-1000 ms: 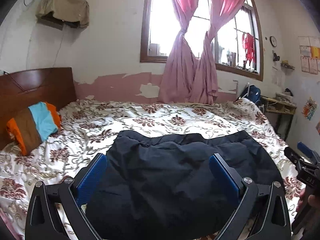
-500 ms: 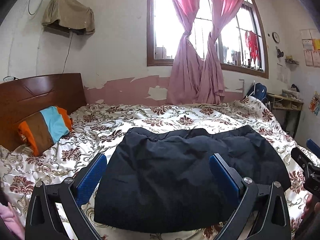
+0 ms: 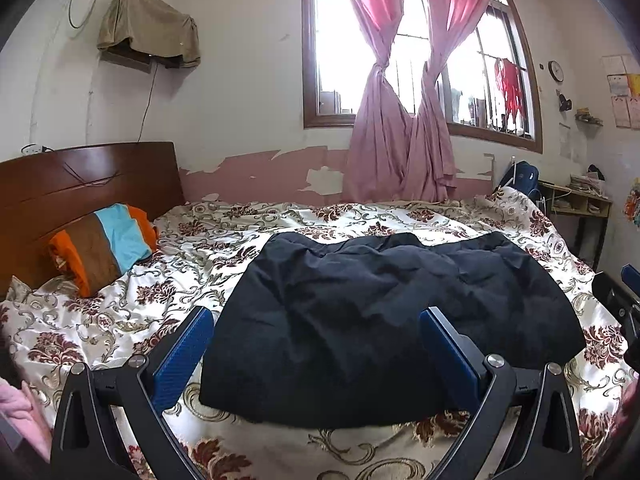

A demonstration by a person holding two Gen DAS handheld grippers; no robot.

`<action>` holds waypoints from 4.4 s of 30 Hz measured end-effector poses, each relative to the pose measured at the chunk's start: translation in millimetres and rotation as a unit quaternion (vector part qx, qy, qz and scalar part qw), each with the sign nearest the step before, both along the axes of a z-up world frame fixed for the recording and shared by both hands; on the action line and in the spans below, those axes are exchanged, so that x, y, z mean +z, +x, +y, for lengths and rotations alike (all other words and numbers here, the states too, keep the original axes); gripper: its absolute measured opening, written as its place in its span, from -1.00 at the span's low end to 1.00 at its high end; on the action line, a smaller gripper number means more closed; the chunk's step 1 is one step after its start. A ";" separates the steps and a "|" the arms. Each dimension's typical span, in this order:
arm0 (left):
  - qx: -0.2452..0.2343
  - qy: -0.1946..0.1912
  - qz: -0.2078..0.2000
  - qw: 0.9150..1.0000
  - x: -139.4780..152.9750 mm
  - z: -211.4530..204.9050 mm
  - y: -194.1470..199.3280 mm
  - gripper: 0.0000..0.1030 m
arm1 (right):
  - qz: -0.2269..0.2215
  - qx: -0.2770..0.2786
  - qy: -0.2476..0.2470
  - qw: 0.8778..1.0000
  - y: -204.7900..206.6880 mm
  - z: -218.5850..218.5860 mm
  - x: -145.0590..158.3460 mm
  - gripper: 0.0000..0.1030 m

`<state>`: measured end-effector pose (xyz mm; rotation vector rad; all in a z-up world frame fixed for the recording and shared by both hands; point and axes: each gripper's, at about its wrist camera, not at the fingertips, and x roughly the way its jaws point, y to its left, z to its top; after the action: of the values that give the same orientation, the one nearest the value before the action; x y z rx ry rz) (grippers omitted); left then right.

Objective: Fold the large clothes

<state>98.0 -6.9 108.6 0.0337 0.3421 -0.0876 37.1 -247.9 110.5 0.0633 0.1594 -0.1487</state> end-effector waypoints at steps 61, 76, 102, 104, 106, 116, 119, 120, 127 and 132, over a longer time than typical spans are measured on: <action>0.005 -0.009 0.036 0.999 -74.5 36.4 -103.2 1.00 | 0.035 0.040 -0.001 0.999 -96.6 32.1 -78.8 0.97; 0.006 -0.006 0.023 1.000 -68.5 34.6 -108.1 1.00 | 0.016 0.029 0.006 0.999 -105.5 29.9 -75.1 0.97; 0.007 -0.009 0.011 1.000 -61.3 33.1 -113.7 1.00 | 0.010 0.030 0.004 0.999 -106.6 30.6 -73.9 0.97; 0.007 -0.009 0.011 1.000 -61.5 32.9 -113.7 1.00 | 0.010 0.031 0.005 0.999 -106.5 30.3 -73.8 0.97; 0.007 -0.008 0.011 1.000 -61.3 32.8 -113.5 1.00 | 0.010 0.031 0.005 0.999 -106.7 30.2 -73.8 0.97; 0.007 -0.007 0.009 1.000 -61.5 32.8 -113.9 1.00 | 0.011 0.028 0.009 1.000 -106.4 29.7 -74.8 0.97; 0.008 -0.009 0.008 1.000 -61.9 34.9 -114.3 1.00 | 0.010 0.028 0.007 1.000 -107.4 30.7 -74.9 0.97; 0.008 -0.008 0.009 1.000 -62.0 35.2 -114.3 1.00 | 0.010 0.029 0.007 1.000 -107.8 31.0 -75.1 0.97; 0.009 -0.005 0.007 1.000 -61.5 35.9 -115.0 1.00 | 0.011 0.028 0.008 1.000 -109.3 30.2 -76.1 0.97; 0.010 -0.004 0.008 1.000 -61.8 36.1 -115.2 1.00 | 0.012 0.029 0.008 0.999 -108.8 30.1 -76.3 0.97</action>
<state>-17.1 29.3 46.8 0.0210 0.3575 -0.0697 -71.7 -217.8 34.2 0.0729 0.1863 -0.0900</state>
